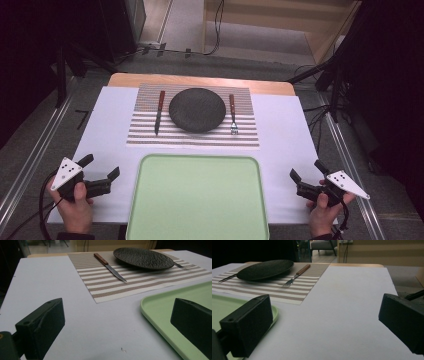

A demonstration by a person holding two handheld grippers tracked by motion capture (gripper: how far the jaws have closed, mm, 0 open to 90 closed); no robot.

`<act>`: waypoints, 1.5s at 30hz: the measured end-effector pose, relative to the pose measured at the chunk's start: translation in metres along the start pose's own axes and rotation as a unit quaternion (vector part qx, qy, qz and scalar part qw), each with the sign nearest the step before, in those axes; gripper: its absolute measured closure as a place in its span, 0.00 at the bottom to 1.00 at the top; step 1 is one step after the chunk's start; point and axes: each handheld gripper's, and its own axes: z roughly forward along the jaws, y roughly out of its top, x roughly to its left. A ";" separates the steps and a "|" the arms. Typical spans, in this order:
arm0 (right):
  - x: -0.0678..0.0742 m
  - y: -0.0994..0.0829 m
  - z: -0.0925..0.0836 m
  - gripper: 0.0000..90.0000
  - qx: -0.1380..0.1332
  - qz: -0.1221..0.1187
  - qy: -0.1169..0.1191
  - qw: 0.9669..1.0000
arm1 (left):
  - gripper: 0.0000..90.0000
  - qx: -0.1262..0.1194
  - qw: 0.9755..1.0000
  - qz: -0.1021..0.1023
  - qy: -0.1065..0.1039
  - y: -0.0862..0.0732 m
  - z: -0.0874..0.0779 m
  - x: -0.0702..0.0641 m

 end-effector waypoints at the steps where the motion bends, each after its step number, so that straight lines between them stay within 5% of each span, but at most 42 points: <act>1: 0.000 0.000 0.000 0.00 0.000 -0.001 0.000 1.000 | 0.00 0.000 1.000 0.000 0.000 0.000 0.000 0.000; 18: 0.000 0.000 0.000 0.00 0.000 -0.003 -0.001 1.000 | 0.00 -0.004 1.000 0.011 0.001 0.004 0.000 -0.005; 45: 0.000 0.000 0.000 0.00 -0.001 -0.003 -0.001 1.000 | 0.00 -0.024 0.999 0.032 -0.023 0.065 0.003 -0.028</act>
